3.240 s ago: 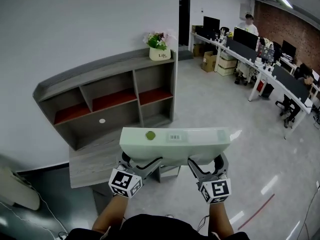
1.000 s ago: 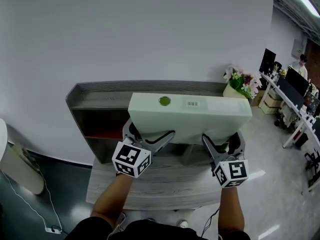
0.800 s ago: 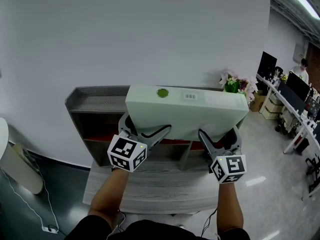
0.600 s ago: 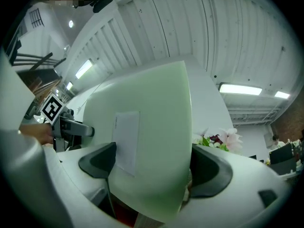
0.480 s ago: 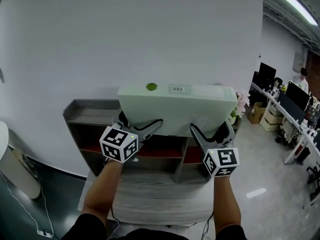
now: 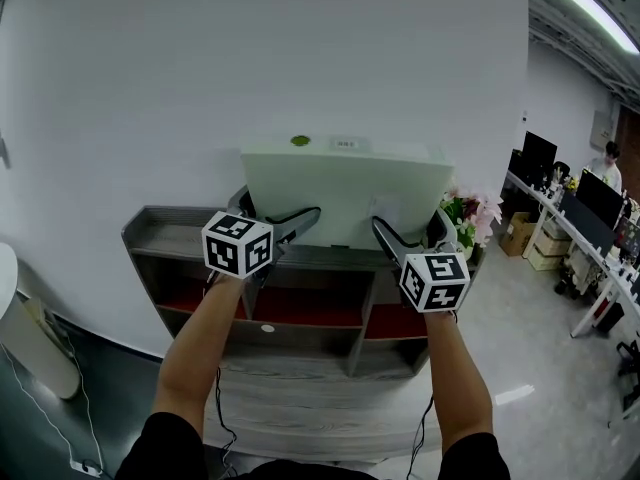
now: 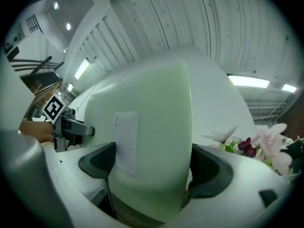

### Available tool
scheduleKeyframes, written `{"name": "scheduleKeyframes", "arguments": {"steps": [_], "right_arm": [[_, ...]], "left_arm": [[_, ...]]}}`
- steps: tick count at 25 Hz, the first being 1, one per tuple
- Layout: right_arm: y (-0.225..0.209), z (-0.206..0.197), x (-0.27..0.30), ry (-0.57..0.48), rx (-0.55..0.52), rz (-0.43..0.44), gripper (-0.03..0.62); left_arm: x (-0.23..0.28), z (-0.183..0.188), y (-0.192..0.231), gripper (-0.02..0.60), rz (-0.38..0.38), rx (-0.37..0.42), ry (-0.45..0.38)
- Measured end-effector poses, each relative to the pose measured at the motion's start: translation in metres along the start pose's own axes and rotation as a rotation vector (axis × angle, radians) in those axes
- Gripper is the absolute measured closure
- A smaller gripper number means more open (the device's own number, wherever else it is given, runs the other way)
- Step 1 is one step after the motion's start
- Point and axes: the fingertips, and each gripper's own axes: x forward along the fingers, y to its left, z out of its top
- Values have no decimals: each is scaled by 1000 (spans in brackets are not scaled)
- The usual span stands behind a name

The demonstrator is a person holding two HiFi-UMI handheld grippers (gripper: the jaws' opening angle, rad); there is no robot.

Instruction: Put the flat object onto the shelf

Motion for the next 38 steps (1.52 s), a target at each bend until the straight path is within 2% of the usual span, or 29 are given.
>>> {"name": "scheduleKeyframes", "arguments": {"steps": [8,12,21,30,38], "right_arm": [[-2,-28,35,72,38,27,88],[-2,-39,46,100,59,52,88],[-5,-53,56,165,79,71,86],[-6,-52,55,123,79,74,86],[-5,-59,47,132,64,56,85]], "left_arm": [[19,-22,26,21,19,-6,70],[24,-32,36,21,26,-41,110],[33,-47,42,21,24,-60,133],[35,-54,41,20,-1,9,130],[26,-47,37,20,44,70,98]]}}
